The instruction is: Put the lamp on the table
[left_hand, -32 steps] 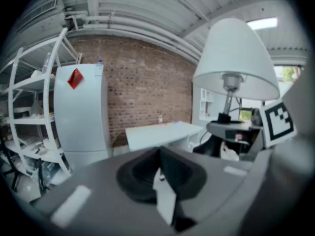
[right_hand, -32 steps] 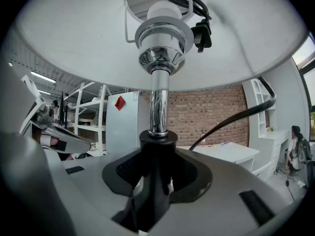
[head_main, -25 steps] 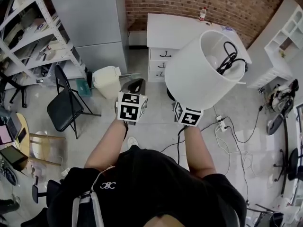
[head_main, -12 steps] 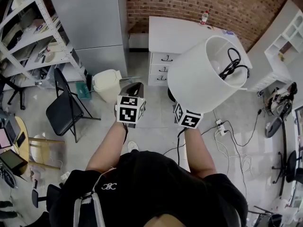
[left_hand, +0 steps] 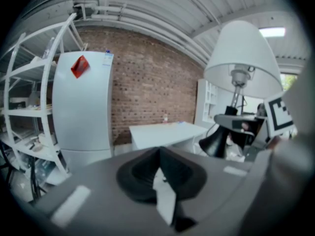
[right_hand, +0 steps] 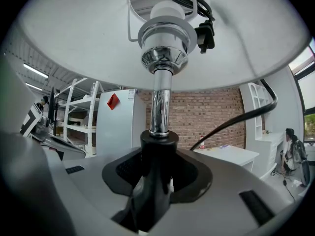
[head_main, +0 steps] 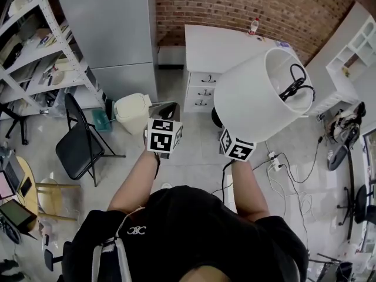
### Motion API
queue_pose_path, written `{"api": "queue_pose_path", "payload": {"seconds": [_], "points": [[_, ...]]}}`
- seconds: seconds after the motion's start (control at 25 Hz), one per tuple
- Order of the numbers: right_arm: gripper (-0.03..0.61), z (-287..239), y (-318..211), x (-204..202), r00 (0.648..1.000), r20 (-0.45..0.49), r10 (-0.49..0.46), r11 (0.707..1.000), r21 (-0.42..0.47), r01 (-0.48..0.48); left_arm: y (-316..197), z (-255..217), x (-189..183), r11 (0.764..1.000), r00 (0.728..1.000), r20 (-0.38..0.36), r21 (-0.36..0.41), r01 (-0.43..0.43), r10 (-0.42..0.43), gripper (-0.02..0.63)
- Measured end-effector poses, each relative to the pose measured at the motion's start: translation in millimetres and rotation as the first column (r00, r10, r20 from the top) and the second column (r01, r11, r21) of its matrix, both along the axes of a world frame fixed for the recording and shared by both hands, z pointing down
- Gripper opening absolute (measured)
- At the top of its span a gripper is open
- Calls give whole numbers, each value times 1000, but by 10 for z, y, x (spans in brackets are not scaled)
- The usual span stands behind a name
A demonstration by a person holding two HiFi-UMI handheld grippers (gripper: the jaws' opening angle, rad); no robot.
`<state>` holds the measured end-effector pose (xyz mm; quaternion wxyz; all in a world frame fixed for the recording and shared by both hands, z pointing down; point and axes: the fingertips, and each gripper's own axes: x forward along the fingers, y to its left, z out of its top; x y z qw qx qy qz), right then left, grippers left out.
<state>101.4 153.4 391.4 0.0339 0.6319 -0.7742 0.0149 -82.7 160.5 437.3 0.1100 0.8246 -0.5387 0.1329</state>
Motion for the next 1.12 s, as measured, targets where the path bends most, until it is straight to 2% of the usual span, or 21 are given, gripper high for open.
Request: {"api": "queue_pose_path", "payload": {"seconds": [0.36,0.6,0.8,1.12], "points": [[130,10,-129,-161,997,19,74,997,5,-74,-291,140,-259,998,999,-8,-28,-51,51,0],[130,114,-332,-142,995,17,101,995,-16,-100,-472,255,-234,995,997,-14,-59,-76,76,-1],[130,146,-722,-143,996,31,88,996,-14,-87,-812,314,-264,996,998,7,-68,-66,67,-1],[130,82,-1661,10,999,39,35,999,6,-35,-1724,182,-105,999,999,27,-41,-16,17,-1]]}}
